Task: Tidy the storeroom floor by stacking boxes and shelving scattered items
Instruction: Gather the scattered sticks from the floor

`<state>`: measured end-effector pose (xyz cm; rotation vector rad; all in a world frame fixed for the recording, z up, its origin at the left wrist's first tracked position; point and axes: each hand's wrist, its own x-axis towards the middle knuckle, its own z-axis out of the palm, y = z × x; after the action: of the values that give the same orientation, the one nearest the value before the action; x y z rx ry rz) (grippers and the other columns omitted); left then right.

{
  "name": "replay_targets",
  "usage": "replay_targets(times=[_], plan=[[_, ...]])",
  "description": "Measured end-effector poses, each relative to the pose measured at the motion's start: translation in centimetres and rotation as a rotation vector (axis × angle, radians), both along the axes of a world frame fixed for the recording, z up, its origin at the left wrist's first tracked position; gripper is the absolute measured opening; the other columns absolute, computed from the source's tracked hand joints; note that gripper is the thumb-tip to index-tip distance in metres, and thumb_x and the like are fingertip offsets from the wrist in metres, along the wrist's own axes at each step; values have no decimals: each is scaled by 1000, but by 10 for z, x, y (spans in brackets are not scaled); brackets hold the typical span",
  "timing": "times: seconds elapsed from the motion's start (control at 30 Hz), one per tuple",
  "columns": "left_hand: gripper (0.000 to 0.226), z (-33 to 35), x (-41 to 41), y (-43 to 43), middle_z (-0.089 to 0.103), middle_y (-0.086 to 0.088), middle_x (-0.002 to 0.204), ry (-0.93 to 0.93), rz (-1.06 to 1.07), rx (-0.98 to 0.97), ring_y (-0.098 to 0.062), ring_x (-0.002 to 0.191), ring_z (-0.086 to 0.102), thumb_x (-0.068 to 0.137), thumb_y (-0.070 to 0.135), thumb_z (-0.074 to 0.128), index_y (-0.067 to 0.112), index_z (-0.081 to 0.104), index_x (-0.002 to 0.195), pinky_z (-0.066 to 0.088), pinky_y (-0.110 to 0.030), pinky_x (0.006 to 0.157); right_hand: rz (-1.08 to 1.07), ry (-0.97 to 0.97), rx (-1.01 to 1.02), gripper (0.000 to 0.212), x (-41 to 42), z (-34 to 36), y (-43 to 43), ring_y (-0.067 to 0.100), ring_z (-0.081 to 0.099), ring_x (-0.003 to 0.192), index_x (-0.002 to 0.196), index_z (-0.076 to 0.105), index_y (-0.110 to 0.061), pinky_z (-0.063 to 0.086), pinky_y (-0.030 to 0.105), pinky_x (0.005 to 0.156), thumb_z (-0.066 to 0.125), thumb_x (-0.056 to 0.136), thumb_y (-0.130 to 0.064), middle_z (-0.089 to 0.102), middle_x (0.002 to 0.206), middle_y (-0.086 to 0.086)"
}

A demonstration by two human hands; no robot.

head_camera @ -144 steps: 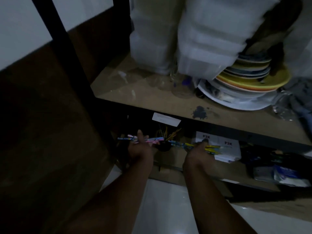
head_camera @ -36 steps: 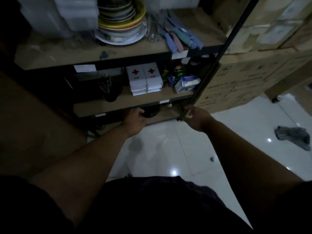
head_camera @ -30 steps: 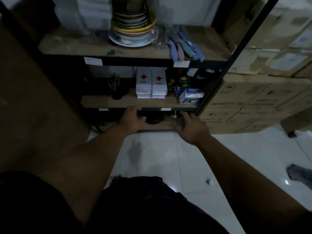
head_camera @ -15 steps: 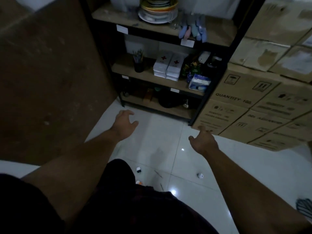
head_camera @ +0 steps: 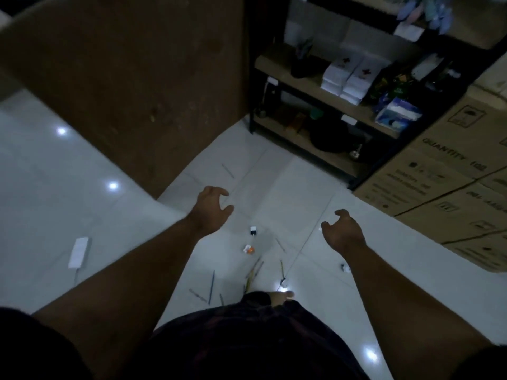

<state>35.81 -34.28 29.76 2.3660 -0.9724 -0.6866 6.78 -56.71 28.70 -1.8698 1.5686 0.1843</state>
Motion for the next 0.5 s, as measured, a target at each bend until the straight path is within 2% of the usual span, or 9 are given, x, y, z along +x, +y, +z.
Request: replay_targets(times=[0.13,0.27,0.33,0.5], plan=[[44,-1,-1,87,49,-12,136,28,49,28,-29,128,48,91,33,71,16,58,129,38,-38,112,64,-47,-42,51,22,-7,59,36,60,117,139,49,-16,50,41,99,63,94,-35,64,122,17],[40,-5,-8,165,52,-12,133,15,127,40,-31,125,50,91,32,71,16,60,127,38,-38,109,116,-127,-85,28,26,-8,121,28,68,95,118,62,-22,55,37,88,63,91,-31,72,88,6],[40,-9,-15,198,53,-12,132,35,189,61,-31,123,51,91,33,71,17,61,126,40,-40,108,140,-147,-101,19,24,-3,150,24,68,87,108,64,-27,57,37,85,63,89,-30,71,78,0],[40,-19,-39,250,56,-11,130,75,245,35,-29,123,53,91,30,72,17,61,127,41,-41,109,179,-182,-138,13,13,9,199,22,67,86,101,70,-25,57,35,82,66,89,-23,72,82,-3]])
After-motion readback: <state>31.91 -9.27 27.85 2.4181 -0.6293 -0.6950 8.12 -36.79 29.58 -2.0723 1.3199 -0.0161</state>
